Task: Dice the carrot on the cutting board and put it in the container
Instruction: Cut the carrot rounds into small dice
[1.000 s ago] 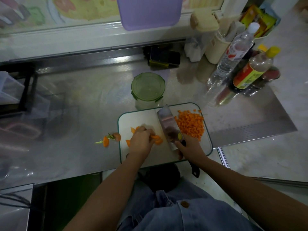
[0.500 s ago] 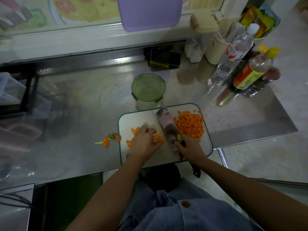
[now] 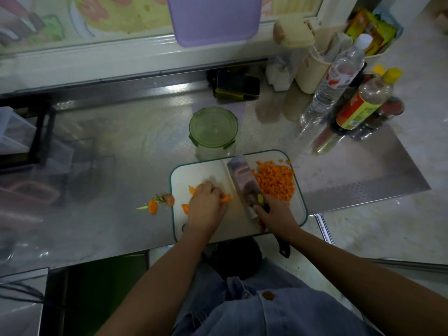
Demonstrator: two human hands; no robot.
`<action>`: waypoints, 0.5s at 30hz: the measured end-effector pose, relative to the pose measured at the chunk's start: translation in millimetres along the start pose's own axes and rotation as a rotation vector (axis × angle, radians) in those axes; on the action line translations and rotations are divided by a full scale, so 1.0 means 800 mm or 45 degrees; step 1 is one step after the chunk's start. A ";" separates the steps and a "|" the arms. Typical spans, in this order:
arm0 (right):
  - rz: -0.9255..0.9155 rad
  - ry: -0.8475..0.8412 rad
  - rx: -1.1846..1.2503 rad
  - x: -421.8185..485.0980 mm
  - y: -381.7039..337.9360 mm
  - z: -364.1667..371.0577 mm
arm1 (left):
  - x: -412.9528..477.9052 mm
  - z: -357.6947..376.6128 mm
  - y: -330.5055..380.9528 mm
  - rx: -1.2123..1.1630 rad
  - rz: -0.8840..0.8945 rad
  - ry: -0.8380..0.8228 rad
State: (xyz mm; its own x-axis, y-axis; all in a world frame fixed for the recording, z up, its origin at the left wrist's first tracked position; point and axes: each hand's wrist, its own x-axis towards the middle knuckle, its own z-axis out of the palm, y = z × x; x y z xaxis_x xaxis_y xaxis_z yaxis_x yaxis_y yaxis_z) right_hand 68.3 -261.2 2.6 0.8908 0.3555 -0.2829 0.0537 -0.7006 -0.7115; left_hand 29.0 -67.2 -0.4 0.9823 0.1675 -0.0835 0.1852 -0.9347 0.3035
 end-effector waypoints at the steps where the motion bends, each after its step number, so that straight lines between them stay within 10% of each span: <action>1: 0.001 -0.016 0.021 -0.001 -0.002 -0.001 | 0.002 -0.002 -0.002 -0.009 -0.032 -0.001; 15: -0.036 -0.026 0.021 -0.003 -0.010 -0.005 | 0.015 -0.005 0.002 -0.011 0.134 -0.197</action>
State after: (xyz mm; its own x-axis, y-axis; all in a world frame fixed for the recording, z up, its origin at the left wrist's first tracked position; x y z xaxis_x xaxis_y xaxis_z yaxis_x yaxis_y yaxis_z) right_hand 67.8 -258.9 11.7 0.8798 0.3875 -0.2754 0.0709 -0.6799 -0.7299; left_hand 40.9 -65.5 2.7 0.9805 0.0177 -0.1958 0.0821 -0.9417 0.3262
